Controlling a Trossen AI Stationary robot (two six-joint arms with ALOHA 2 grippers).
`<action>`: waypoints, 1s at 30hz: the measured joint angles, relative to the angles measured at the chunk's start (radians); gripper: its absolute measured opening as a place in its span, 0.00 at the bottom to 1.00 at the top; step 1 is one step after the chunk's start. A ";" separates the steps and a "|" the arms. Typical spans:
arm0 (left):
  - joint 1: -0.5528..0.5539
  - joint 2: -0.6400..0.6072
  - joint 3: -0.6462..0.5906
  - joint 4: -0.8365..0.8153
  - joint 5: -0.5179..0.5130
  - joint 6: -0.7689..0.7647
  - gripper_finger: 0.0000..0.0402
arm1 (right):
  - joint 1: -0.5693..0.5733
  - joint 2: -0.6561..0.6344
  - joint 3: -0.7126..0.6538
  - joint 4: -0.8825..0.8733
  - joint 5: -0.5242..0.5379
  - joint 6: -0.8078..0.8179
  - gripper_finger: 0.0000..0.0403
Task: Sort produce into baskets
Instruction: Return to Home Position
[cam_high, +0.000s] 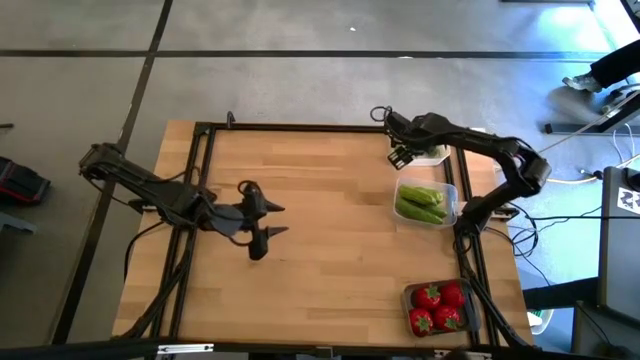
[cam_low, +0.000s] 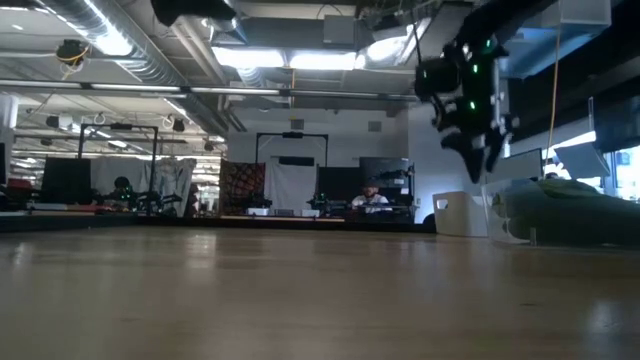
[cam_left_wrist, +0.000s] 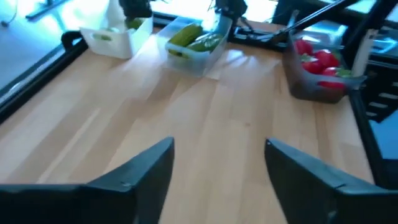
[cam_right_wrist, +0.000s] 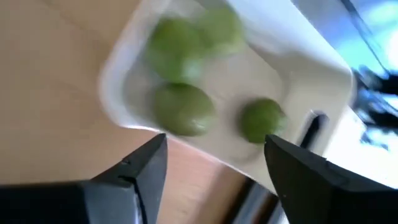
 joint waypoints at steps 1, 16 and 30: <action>0.000 -0.014 0.000 -0.005 0.008 0.014 0.59 | 0.021 -0.016 0.010 0.006 -0.022 -0.012 0.59; 0.054 -0.106 0.000 -0.030 0.049 0.203 0.11 | 0.423 -0.248 -0.136 0.459 -0.417 -0.123 0.26; 0.187 -0.187 -0.081 0.048 0.104 0.282 0.01 | 0.460 -0.460 -0.453 0.873 -0.702 -0.149 0.02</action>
